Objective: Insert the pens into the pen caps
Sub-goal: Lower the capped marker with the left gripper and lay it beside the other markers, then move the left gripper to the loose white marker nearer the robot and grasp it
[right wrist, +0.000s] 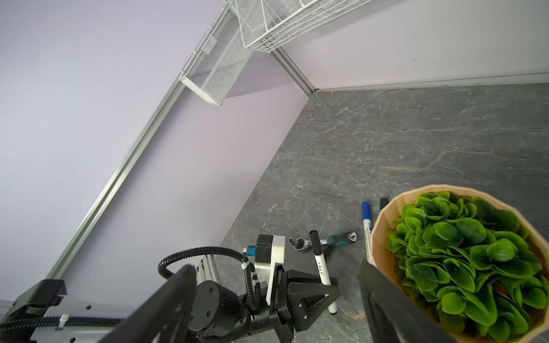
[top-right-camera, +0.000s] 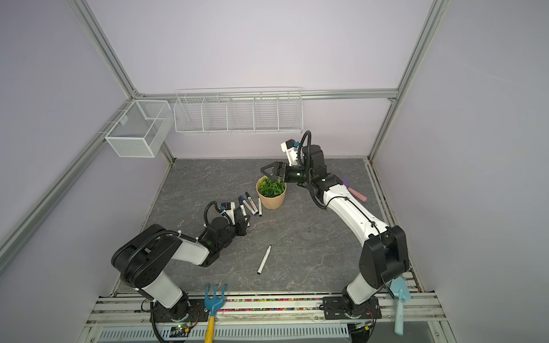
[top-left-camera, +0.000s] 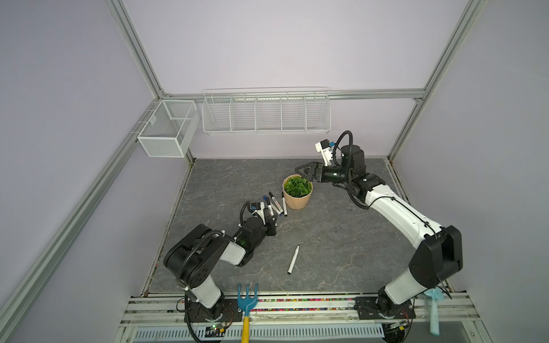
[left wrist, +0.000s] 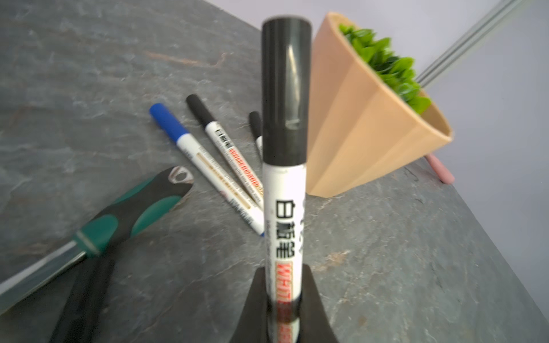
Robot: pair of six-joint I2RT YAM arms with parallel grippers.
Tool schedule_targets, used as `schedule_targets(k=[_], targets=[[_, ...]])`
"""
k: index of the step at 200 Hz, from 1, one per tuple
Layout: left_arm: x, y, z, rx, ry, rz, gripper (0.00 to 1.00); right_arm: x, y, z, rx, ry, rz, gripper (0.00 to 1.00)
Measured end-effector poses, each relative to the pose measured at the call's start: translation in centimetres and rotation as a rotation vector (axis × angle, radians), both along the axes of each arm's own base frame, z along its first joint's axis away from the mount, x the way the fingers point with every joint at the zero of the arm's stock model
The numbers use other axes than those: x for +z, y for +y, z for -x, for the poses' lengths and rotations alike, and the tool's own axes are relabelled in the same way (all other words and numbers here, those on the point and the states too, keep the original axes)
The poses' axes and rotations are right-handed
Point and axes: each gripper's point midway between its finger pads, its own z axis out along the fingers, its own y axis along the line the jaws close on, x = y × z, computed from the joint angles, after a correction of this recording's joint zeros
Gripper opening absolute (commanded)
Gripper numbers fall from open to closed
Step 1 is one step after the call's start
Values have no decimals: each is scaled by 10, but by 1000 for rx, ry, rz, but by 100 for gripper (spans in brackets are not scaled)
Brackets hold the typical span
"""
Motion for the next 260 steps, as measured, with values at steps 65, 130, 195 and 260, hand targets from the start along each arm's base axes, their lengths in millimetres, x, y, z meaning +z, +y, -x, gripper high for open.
schedule_targets(k=[65,130,195,260], targets=[[-6,-5,-30,80,71,45,10,-16,-7,5,-11,7,76,88],[-30,0,-39,122,157,27,33,-21,-12,11,-10,5,112,88],[-16,-15,-31,4,138,35,47,-25,-28,18,-58,-26,183,88],[53,-81,75,-586,-44,-289,59,-33,-43,15,-134,-29,255,88]])
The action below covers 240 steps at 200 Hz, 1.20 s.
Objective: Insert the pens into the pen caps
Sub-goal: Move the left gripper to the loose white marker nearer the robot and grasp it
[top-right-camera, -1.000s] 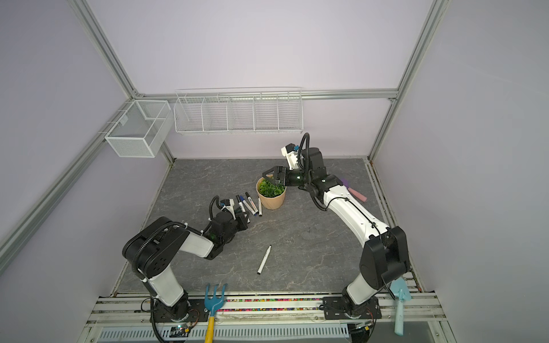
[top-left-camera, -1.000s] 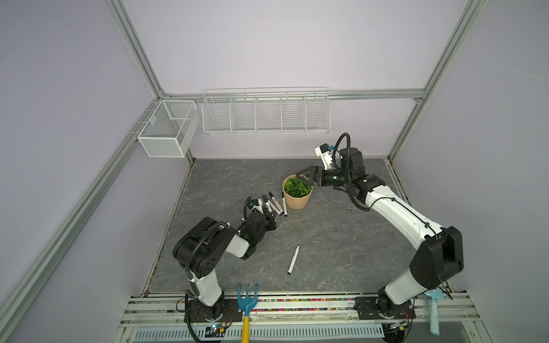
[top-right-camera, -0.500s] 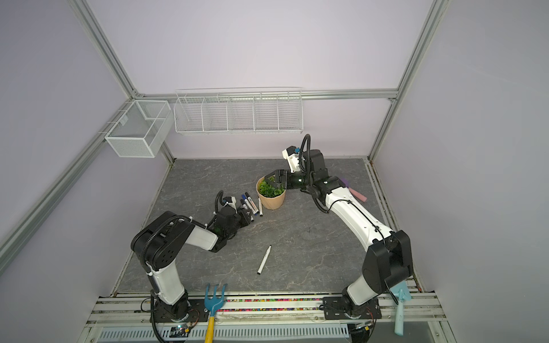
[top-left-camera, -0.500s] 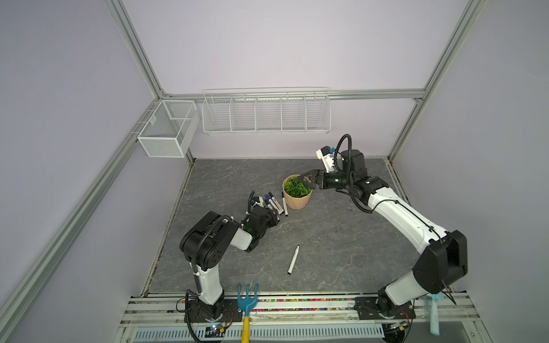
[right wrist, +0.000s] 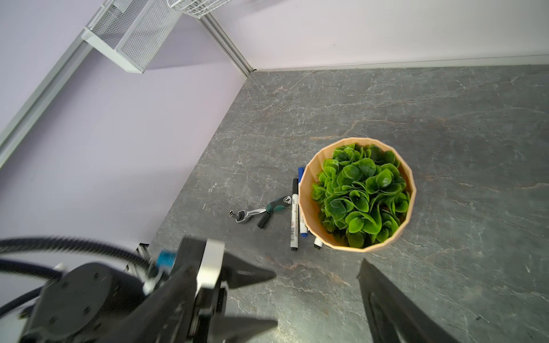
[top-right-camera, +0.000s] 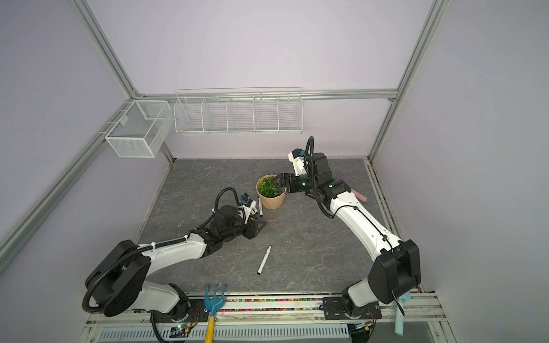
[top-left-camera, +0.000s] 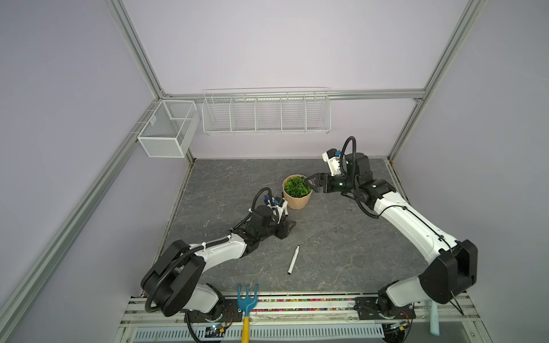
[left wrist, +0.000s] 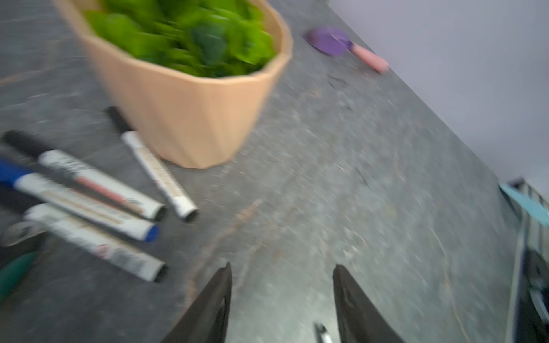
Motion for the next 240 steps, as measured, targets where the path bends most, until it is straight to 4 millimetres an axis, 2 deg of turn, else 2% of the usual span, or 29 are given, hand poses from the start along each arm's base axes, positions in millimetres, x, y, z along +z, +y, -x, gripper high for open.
schedule_targets(k=[16,32,52,84,98,113,128,163,201,222,240], targets=[[-14,-6,33,-96,32,-84,61,-2,-2,-2,-14,-1,10,88],[-36,0,51,-127,84,-182,62,-3,-3,-2,-21,-1,15,88],[-60,3,63,-142,134,-316,63,-5,-5,-3,-32,0,28,88],[-92,-18,75,-181,183,-538,63,-8,-9,-3,-43,3,45,88],[-91,-22,73,-168,199,-578,57,-7,-11,-2,-49,1,50,88],[-93,-20,68,-126,229,-622,36,-5,-14,2,-56,-5,51,88],[-94,-15,64,-79,256,-664,20,-3,-18,7,-67,-16,54,88],[-95,-9,60,-14,296,-721,0,8,-31,13,-108,-60,62,88],[-94,0,48,18,345,-678,0,9,-35,10,-124,-73,70,88],[-91,19,25,96,376,-618,0,-1,-36,9,-130,-65,77,88],[-74,28,-1,163,376,-505,0,-15,-36,11,-129,-38,82,88]])
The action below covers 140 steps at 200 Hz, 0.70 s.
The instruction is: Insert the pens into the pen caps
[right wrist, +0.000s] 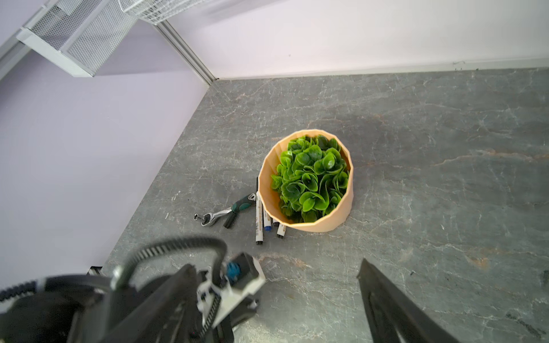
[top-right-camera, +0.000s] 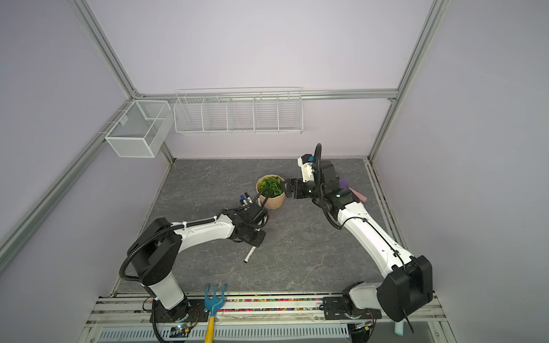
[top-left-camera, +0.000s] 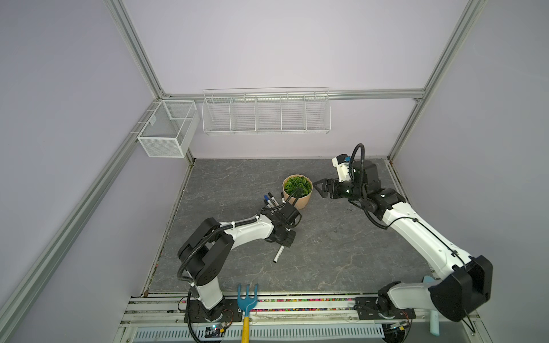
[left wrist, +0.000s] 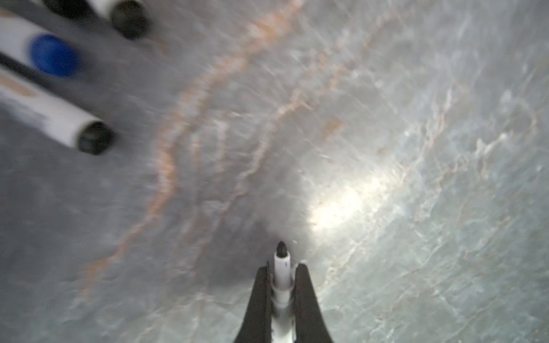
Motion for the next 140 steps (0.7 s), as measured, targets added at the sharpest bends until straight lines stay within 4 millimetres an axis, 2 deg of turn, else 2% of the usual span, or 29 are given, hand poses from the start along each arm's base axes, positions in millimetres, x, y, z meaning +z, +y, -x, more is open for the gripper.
schedule_targets(k=[29,45,60,78,99,140], targets=[[60,4,-41,129,-143,250,0,-17,10,5,55,42,-14,88],[96,11,-62,210,-230,399,0,-29,28,13,134,73,-15,93],[119,20,-77,264,-292,499,0,-42,48,25,219,105,-10,100],[136,23,-86,282,-327,568,0,-61,72,41,322,149,-1,96],[146,16,-86,260,-326,614,0,-76,97,52,415,198,-8,89],[159,4,-81,208,-309,689,0,-94,122,40,461,246,-41,71]])
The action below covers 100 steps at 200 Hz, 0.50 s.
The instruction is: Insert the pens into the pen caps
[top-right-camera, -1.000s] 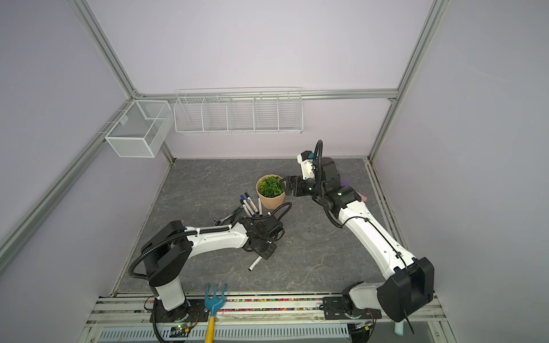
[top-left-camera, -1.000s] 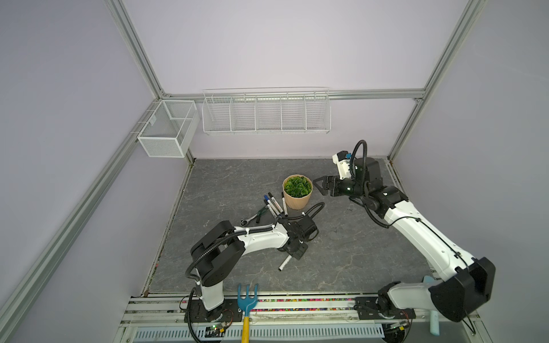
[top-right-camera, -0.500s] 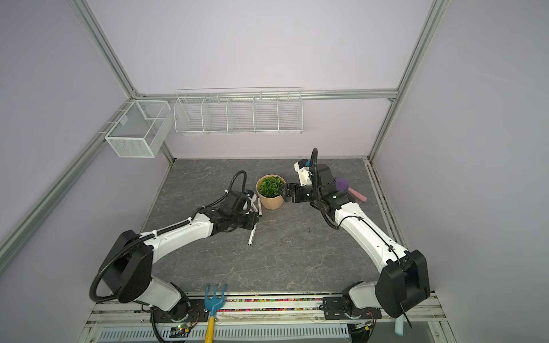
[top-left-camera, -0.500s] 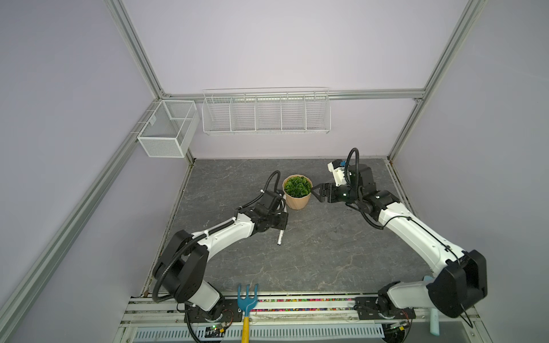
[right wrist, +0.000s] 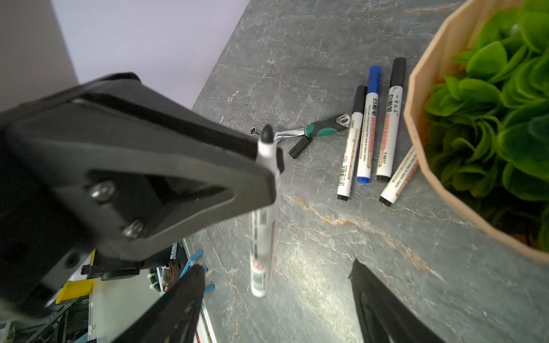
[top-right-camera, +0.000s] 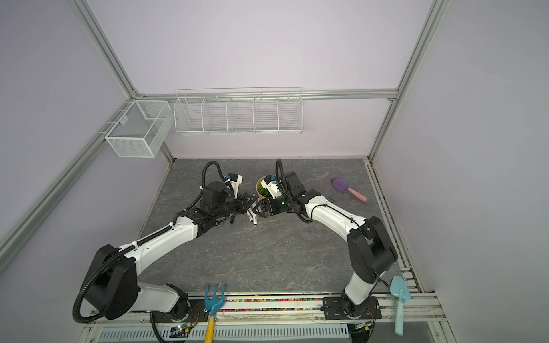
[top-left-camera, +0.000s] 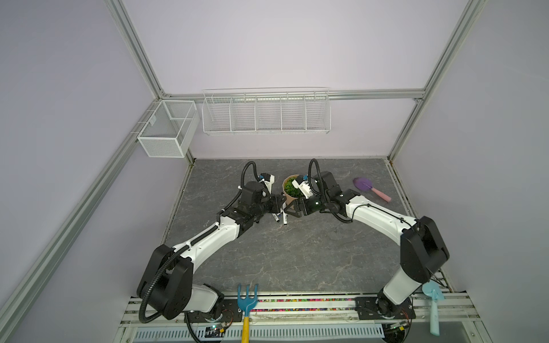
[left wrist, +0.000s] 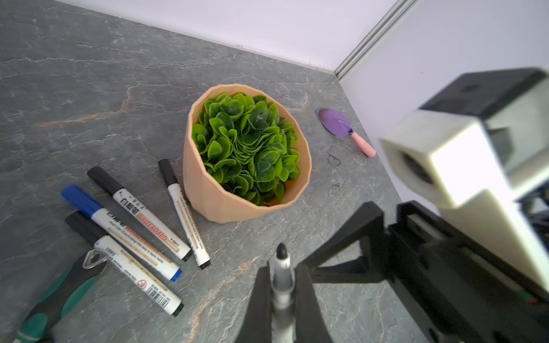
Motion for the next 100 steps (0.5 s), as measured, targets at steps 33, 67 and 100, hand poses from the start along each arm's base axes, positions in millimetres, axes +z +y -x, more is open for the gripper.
schedule_targets(k=[33,67,100], targets=[[8,-7,4,-36,4,48,0,-1,8,-7,2,7,-29,46],[12,-10,4,-44,-2,68,0,7,15,-4,28,7,-73,9],[13,-9,3,-43,-5,72,24,10,18,-2,37,13,-87,7]])
